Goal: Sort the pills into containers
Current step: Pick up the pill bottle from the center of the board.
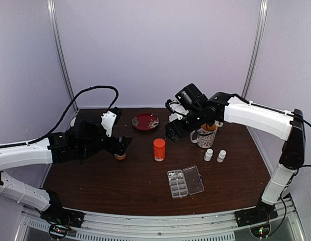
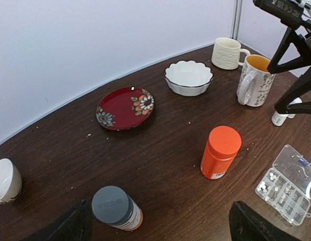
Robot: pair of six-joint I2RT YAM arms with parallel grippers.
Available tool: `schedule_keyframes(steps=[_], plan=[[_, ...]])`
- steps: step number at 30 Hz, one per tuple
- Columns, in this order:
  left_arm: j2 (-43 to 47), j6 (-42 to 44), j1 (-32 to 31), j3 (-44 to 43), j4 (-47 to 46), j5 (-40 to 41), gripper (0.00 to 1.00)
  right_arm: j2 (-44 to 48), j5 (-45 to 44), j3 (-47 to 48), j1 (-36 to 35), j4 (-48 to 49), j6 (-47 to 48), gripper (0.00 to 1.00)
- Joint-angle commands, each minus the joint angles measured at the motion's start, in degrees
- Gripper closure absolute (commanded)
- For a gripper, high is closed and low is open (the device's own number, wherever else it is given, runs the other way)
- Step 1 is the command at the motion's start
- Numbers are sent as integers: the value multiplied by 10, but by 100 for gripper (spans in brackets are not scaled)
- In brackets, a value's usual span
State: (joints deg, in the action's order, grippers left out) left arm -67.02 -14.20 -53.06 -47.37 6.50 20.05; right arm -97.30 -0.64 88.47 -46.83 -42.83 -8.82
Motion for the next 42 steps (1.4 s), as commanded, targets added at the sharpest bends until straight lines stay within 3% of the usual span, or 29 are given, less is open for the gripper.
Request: schedule_keyframes(steps=[1,9,16,20,25,33,39,42], plan=[[20,-24,15,-11,31,27,3,-55,-1,63,-21,-18,-26,8],[48,-28,37,8,45,33,2,-150,5,163,-39,-52,-49,17],[57,-24,41,19,44,33,2,-204,-4,214,-45,-81,-60,16],[57,-23,43,23,40,32,2,-227,-8,233,-47,-88,-62,13],[57,-22,45,25,37,30,2,-250,-19,255,-47,-99,-65,21],[58,-20,47,32,35,30,2,-266,-26,261,-47,-103,-65,20],[59,-21,49,35,31,28,2,-275,-20,272,-47,-108,-62,31],[58,-21,50,35,32,28,3,-280,-18,276,-48,-111,-62,30]])
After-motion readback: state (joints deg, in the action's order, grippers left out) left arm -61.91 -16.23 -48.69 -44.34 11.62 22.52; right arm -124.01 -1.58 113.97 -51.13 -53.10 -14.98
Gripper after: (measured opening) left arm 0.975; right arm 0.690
